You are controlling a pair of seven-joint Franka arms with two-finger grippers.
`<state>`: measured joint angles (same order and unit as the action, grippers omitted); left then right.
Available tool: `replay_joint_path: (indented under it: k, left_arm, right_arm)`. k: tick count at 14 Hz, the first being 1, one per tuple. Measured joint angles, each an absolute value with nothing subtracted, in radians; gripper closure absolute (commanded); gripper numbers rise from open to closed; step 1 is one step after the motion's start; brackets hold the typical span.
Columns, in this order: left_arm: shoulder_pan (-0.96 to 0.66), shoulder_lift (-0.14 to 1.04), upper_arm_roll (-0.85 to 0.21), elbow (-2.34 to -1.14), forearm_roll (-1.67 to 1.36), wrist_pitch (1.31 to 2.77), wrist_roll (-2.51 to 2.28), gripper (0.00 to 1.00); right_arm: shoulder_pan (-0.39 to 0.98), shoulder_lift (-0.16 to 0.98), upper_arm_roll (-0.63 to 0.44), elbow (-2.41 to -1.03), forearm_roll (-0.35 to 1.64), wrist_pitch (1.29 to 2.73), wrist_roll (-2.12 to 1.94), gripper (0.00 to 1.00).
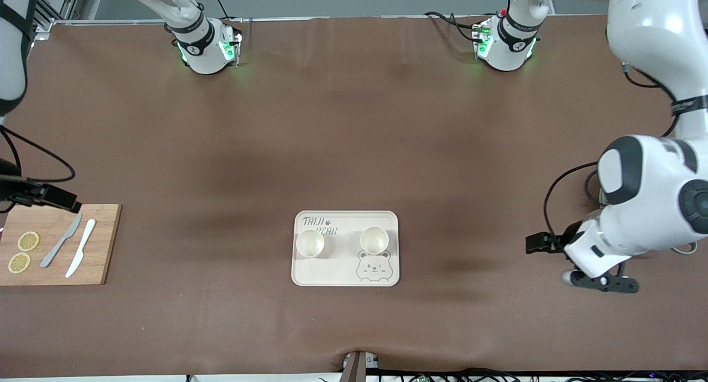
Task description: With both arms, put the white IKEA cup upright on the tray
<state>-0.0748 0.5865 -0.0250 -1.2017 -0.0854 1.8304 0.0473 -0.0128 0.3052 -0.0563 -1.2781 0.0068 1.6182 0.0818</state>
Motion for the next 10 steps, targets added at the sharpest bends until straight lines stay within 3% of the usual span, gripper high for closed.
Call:
replay_joint_path:
  k: [6, 10]
  left_arm:
    - [-0.066, 0.364, -0.025, -1.201, -0.080, 1.584, 0.024, 0.00]
    - [-0.068, 0.336, -0.025, -1.211, -0.078, 1.537, 0.020, 0.00]
  right_arm:
    - [-0.013, 0.110, -0.052, -1.500, 0.007, 1.681, 0.069, 0.00]
    - [-0.013, 0.023, -0.051, -1.651, 0.007, 1.789, 0.038, 0.00]
